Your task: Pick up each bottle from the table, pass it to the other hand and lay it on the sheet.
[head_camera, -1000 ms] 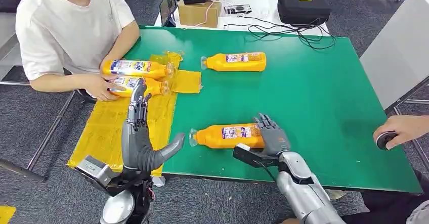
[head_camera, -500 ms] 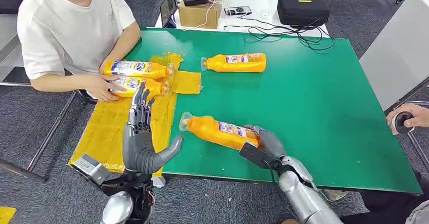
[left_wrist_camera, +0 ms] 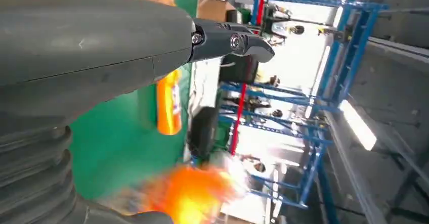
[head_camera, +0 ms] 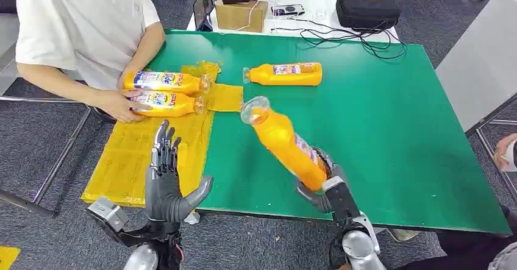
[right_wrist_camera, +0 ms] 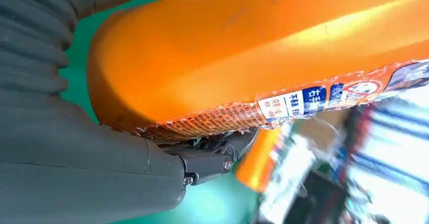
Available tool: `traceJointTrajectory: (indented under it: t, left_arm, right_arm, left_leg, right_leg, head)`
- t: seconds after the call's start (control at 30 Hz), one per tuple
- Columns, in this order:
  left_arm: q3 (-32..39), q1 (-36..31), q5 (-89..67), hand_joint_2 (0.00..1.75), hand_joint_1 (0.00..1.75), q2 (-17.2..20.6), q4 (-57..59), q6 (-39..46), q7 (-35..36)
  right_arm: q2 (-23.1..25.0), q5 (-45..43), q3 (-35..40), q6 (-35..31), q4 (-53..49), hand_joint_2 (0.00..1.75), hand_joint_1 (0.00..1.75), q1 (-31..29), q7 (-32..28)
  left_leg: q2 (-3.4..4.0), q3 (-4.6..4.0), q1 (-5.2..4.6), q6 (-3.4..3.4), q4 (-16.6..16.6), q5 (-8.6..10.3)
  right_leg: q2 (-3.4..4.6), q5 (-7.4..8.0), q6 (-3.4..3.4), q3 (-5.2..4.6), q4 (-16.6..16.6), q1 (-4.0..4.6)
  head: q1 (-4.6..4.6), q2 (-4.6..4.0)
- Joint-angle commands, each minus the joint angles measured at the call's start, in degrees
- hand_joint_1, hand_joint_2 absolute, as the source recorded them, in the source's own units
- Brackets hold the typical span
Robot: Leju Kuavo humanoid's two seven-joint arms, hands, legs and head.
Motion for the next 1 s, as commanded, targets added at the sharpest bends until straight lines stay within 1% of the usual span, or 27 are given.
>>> traceJointTrajectory:
  t: [0.03,0.07,0.1,0.13,0.17,0.23,0.27,0.3,0.37,0.4,0.43,0.47,0.5,0.57,0.6,0.63,0.67,0.7,0.73,0.77,0.8,0.87,1.0]
  left_arm:
    - [-8.6,0.8,-5.1,1.75,0.00,5.8,9.2,-3.9,0.0]
    - [-9.8,0.7,-5.5,1.75,0.00,6.1,9.8,-4.8,-0.3]
    - [-10.7,0.4,-5.7,1.75,0.00,6.1,10.4,-5.5,-0.5]
    - [-11.2,0.1,-4.9,1.75,0.00,6.1,10.7,-6.6,-0.4]
    - [-11.4,-0.2,-4.2,1.75,0.00,6.1,10.5,-7.5,-0.3]
    - [-11.4,-0.3,-4.1,1.75,0.00,6.0,10.3,-7.5,-0.2]
    - [-11.3,-0.5,-4.0,1.75,0.00,6.1,10.2,-7.7,0.0]
    - [-11.3,-0.5,-4.0,1.75,0.00,6.1,10.2,-7.7,0.0]
    - [-11.1,-0.5,-3.1,1.75,0.00,6.1,9.8,-8.6,0.6]
    - [-10.7,-0.8,-1.9,1.75,0.00,5.7,9.9,-9.5,1.0]
    - [-10.2,-1.0,-0.4,1.75,0.00,5.1,10.0,-10.1,1.3]
    - [-9.3,-1.4,1.0,1.75,0.00,4.4,9.8,-10.2,1.6]
    - [-8.4,-1.5,1.8,1.75,0.00,3.9,9.3,-9.8,1.6]
    - [-6.9,-1.5,2.6,1.75,0.00,3.1,8.1,-8.6,1.6]
    - [-6.4,-1.4,2.8,1.75,0.00,2.8,7.5,-8.0,1.7]
    - [-5.7,-1.4,3.2,1.75,0.00,2.4,6.8,-7.0,2.0]
    - [-5.0,-2.0,3.3,1.75,0.00,1.7,6.2,-6.6,2.3]
    - [-4.9,-2.3,3.3,1.75,0.00,1.6,6.0,-6.6,2.8]
    - [-4.8,-2.6,3.3,1.75,0.00,1.6,5.9,-6.6,3.1]
    - [-4.8,-2.6,3.3,1.75,0.00,1.5,5.9,-6.6,3.2]
    - [-4.6,-2.5,3.3,1.75,0.00,1.4,5.9,-6.6,3.2]
    - [-4.6,-2.3,3.3,1.75,0.00,1.4,6.0,-6.5,3.2]
    - [-3.3,-2.3,5.1,1.75,0.00,0.0,5.2,-5.6,2.8]
  right_arm:
    - [2.2,0.6,1.2,2.6,-10.9,1.75,1.75,5.8,-1.2]
    - [2.2,2.2,2.9,2.7,-10.7,1.75,1.75,6.1,-1.6]
    - [2.2,3.6,5.0,2.8,-10.2,1.75,1.75,6.2,-1.8]
    - [2.3,4.6,6.5,3.0,-9.7,1.75,1.75,6.0,-2.0]
    - [2.5,6.2,8.5,3.1,-9.2,1.75,1.75,5.7,-1.8]
    - [3.0,6.9,9.3,2.6,-9.0,1.75,1.75,5.8,-1.5]
    - [3.3,7.1,9.5,2.4,-8.9,1.75,1.75,5.7,-1.4]
    - [3.3,7.1,9.5,2.4,-8.9,1.75,1.75,5.7,-1.4]
    - [2.5,7.4,10.2,2.6,-8.8,1.75,1.75,5.4,-1.5]
    - [2.2,9.2,12.1,2.6,-8.5,1.75,1.75,5.4,-1.3]
    - [2.4,10.0,13.4,2.7,-8.1,1.75,1.75,5.5,-1.2]
    - [2.7,11.4,15.3,2.6,-7.3,1.75,1.75,5.7,-0.9]
    - [3.3,11.9,16.4,2.1,-6.6,1.75,1.75,5.9,-0.6]
    - [3.8,13.1,18.4,1.2,-5.6,1.75,1.75,6.2,-0.1]
    - [3.9,13.4,19.3,0.7,-5.2,1.75,1.75,6.4,0.0]
    - [3.7,13.6,20.6,0.0,-4.8,1.75,1.75,6.6,0.3]
    - [3.8,13.6,21.4,-0.7,-4.4,1.75,1.75,6.6,0.5]
    - [3.8,13.6,21.7,-1.0,-4.3,1.75,1.75,6.5,0.6]
    - [3.7,13.5,21.8,-1.1,-4.3,1.75,1.75,6.5,0.6]
    - [3.7,13.5,21.7,-1.1,-4.3,1.75,1.75,6.3,0.6]
    - [3.4,13.3,21.9,-1.2,-4.4,1.75,1.75,6.2,0.8]
    - [3.2,13.2,21.8,-1.2,-4.5,1.75,1.75,6.1,0.8]
    - [3.5,13.9,23.9,-2.0,-3.1,1.75,1.75,5.8,1.5]
  left_leg:
    - [-0.01,0.31,0.01,-0.07,-0.1,-0.11]
    - [0.01,0.19,-0.01,-0.06,-0.1,-0.06]
    - [0.00,0.33,0.01,-0.08,-0.1,-0.11]
    - [0.02,0.19,0.00,-0.06,-0.1,-0.07]
    - [0.06,0.31,0.03,-0.09,-0.1,-0.13]
    - [0.14,0.12,0.03,-0.07,-0.1,-0.08]
    - [0.22,0.24,0.04,-0.10,-0.1,-0.14]
    - [0.21,0.36,0.06,-0.12,-0.1,-0.18]
    - [0.09,0.13,0.03,-0.08,-0.1,-0.07]
    - [0.04,0.22,0.04,-0.09,-0.1,-0.09]
    - [0.06,0.12,0.03,-0.07,-0.1,-0.06]
    - [0.12,0.26,0.05,-0.08,-0.1,-0.13]
    - [0.11,0.17,0.05,-0.07,-0.1,-0.10]
    - [0.18,0.28,0.09,-0.10,-0.1,-0.15]
    - [0.13,0.14,0.06,-0.08,-0.1,-0.08]
    - [0.16,0.25,0.08,-0.11,-0.1,-0.14]
    - [0.13,0.10,0.08,-0.09,0.0,-0.08]
    - [0.19,0.26,0.11,-0.12,-0.1,-0.16]
    - [0.11,0.11,0.10,-0.09,0.0,-0.09]
    - [0.11,0.26,0.11,-0.11,-0.1,-0.14]
    - [0.07,0.13,0.08,-0.09,-0.1,-0.09]
    - [0.05,0.20,0.09,-0.08,-0.1,-0.11]
    - [0.10,0.14,0.09,-0.08,0.0,-0.11]
  right_leg:
    - [-0.05,-0.14,-0.14,0.29,-0.1,0.02]
    - [-0.03,-0.08,-0.09,0.15,-0.1,0.00]
    - [-0.05,-0.13,-0.14,0.30,-0.1,0.03]
    - [-0.02,-0.08,-0.09,0.15,-0.1,0.02]
    - [0.01,-0.13,-0.16,0.27,-0.1,0.05]
    - [0.10,-0.05,-0.10,0.07,-0.1,0.04]
    - [0.16,-0.08,-0.15,0.17,-0.1,0.06]
    - [0.15,-0.12,-0.20,0.29,-0.1,0.08]
    - [-0.01,-0.08,-0.12,0.08,0.0,0.04]
    - [-0.06,-0.12,-0.16,0.20,-0.1,0.06]
    - [0.01,-0.06,-0.11,0.08,-0.1,0.04]
    - [0.06,-0.11,-0.15,0.21,-0.1,0.06]
    - [0.06,-0.08,-0.12,0.14,-0.1,0.06]
    - [0.11,-0.12,-0.17,0.24,-0.1,0.10]
    - [0.07,-0.06,-0.12,0.10,-0.1,0.06]
    - [0.09,-0.12,-0.17,0.21,0.0,0.09]
    - [0.08,-0.06,-0.12,0.08,0.0,0.08]
    - [0.11,-0.12,-0.18,0.22,-0.1,0.11]
    - [0.04,-0.07,-0.14,0.10,0.0,0.10]
    - [0.03,-0.13,-0.19,0.24,0.0,0.12]
    - [0.01,-0.08,-0.13,0.11,0.0,0.09]
    - [0.02,-0.10,-0.13,0.19,-0.1,0.10]
    - [0.03,-0.09,-0.13,0.14,-0.1,0.09]
  head:
    - [-0.02,0.00]
    - [-0.02,0.00]
    - [0.00,0.00]
    - [0.00,0.00]
    - [-0.02,0.00]
    - [0.00,0.00]
    - [0.00,0.00]
    - [0.00,0.00]
    - [0.02,0.00]
    - [-0.02,0.00]
    - [0.00,0.00]
    - [0.00,0.00]
    - [0.02,0.00]
    - [0.00,0.00]
    - [0.00,0.00]
    - [0.02,0.00]
    - [0.02,0.00]
    - [-0.02,0.00]
    - [0.00,0.00]
    - [-0.02,0.00]
    - [0.00,0.00]
    - [-0.02,0.00]
    - [0.00,0.00]
